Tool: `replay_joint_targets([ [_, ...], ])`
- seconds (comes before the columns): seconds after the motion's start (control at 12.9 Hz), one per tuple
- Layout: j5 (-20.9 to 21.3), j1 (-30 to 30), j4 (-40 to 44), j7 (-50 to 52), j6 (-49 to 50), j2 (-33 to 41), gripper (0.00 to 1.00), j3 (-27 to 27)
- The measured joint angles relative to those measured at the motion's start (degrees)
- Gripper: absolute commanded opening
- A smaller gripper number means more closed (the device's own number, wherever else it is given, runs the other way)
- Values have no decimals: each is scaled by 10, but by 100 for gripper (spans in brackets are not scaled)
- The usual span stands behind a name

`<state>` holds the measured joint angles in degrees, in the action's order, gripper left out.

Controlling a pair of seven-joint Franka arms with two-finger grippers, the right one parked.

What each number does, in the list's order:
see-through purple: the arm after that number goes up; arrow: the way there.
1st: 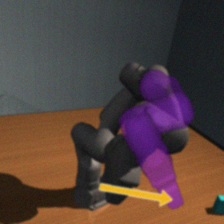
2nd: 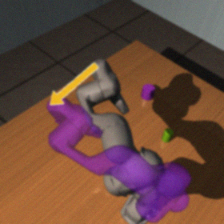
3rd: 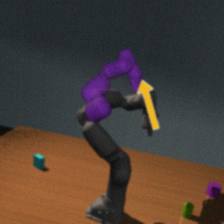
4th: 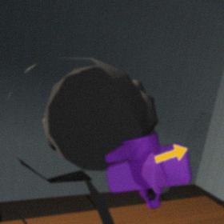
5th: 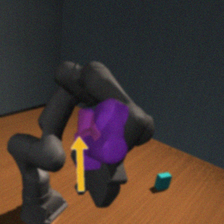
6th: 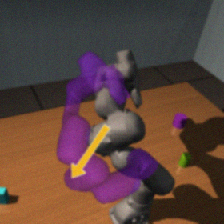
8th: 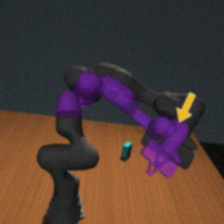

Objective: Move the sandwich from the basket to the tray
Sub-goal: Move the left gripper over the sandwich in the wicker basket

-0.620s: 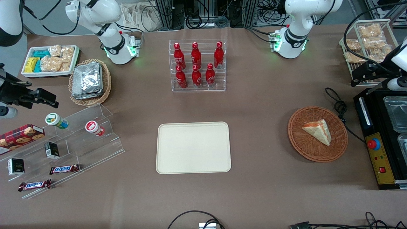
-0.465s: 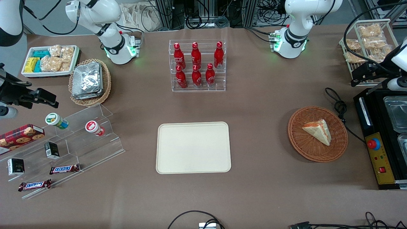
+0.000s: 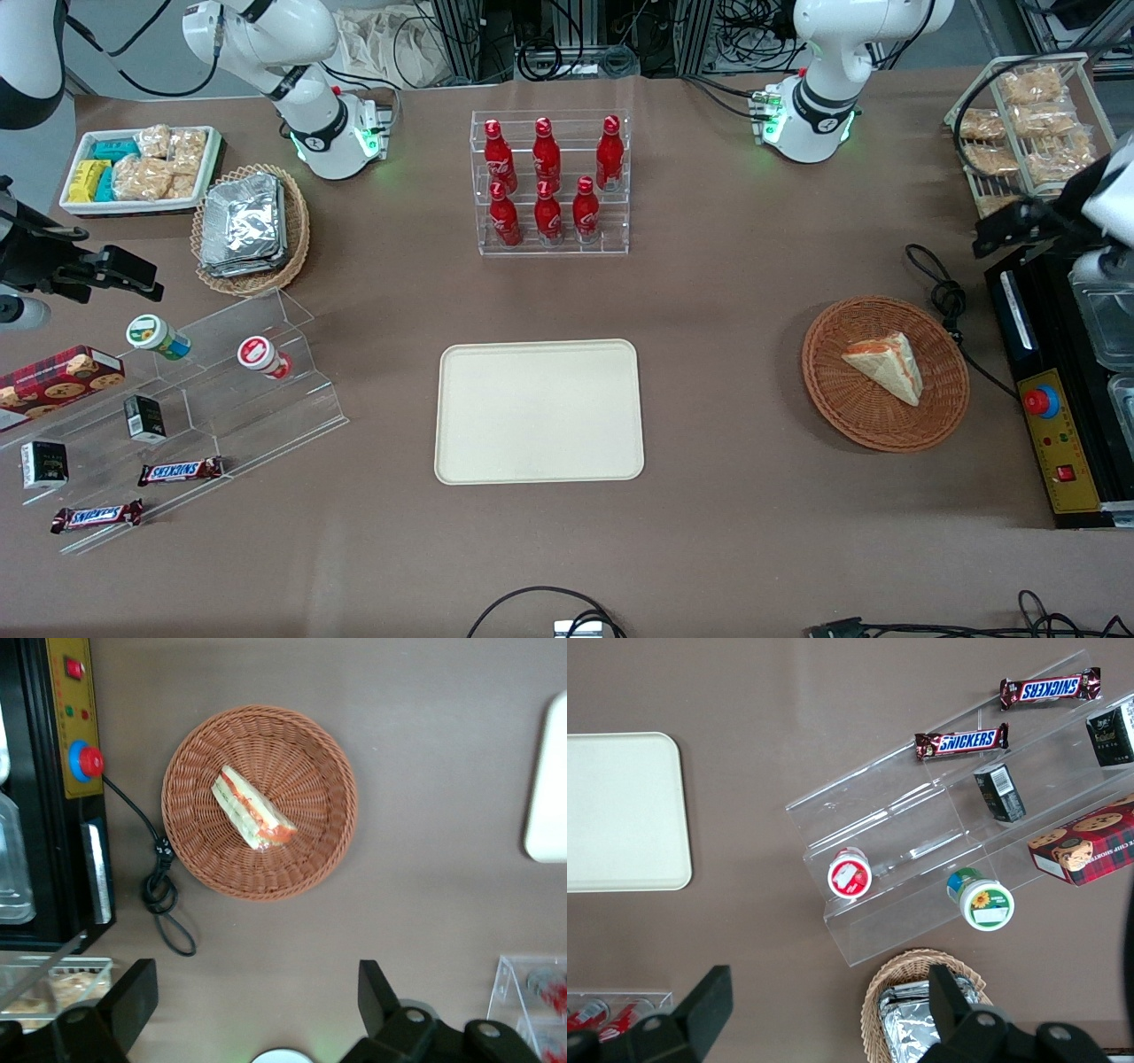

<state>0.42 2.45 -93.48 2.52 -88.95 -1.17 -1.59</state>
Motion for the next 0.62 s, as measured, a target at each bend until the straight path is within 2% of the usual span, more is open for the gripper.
replay_joint_targets([
  [0.23,0,0,-114,88,-132,-8,100,4],
  [0.62,0,1,-248,205,-302,-8,100,17],
])
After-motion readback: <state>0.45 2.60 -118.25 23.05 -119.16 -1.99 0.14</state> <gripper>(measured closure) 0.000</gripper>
